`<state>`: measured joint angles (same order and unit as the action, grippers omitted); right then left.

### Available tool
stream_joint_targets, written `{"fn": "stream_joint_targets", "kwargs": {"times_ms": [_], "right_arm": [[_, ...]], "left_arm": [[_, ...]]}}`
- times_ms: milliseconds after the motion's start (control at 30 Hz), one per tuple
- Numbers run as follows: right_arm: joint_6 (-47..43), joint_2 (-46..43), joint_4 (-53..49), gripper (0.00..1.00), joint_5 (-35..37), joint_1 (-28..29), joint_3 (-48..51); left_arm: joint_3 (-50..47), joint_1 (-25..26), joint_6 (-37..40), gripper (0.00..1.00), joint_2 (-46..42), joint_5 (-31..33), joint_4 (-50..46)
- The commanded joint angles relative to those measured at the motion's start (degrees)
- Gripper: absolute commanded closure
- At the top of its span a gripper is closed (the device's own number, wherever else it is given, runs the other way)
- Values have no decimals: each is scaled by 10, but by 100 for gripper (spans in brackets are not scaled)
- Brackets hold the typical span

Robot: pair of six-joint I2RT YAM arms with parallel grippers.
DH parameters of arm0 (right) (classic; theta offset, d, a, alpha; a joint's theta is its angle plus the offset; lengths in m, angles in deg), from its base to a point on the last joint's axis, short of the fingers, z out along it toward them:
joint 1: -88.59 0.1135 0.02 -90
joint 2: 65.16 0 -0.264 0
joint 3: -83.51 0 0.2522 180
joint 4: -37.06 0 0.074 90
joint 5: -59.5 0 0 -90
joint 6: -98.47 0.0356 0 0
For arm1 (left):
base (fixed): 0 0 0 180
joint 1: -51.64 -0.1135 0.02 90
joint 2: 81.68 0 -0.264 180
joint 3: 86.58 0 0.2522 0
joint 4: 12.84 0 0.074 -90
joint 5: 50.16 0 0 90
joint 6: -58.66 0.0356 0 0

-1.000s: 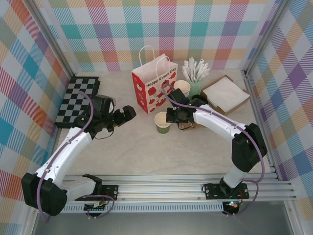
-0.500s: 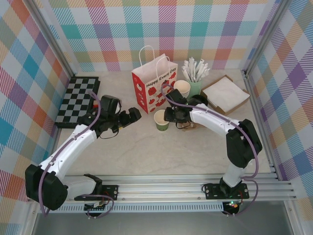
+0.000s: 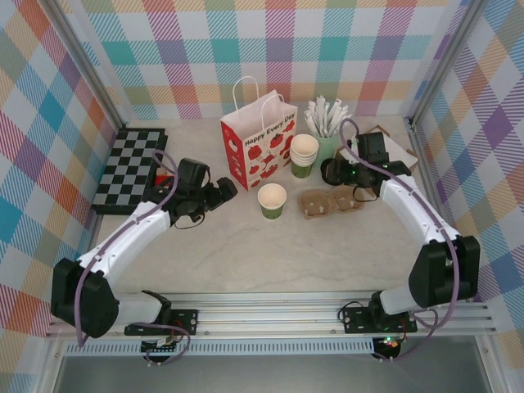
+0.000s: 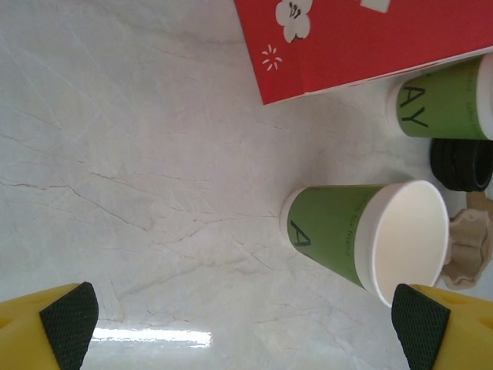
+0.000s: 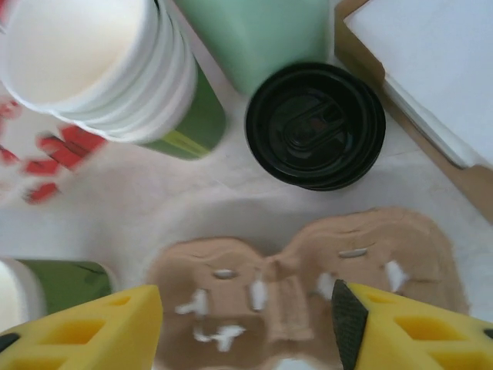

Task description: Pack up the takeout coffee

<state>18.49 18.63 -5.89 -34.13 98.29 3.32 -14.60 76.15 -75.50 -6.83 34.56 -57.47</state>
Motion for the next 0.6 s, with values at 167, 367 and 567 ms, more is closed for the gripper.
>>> {"fn": "stream_joint_targets", "kwargs": {"times_ms": [167, 367, 567], "right_arm": [[-422, 110, 51, 46, -225, -59, -8], [-579, 169, 65, 52, -171, -57, -36], [-653, 221, 26, 53, -166, -56, -94]], "left_arm": [[10, 6, -26, 0, 18, 20, 12], [13, 6, -41, 0, 25, 44, 0], [16, 6, -53, 0, 32, 60, 2]]}}
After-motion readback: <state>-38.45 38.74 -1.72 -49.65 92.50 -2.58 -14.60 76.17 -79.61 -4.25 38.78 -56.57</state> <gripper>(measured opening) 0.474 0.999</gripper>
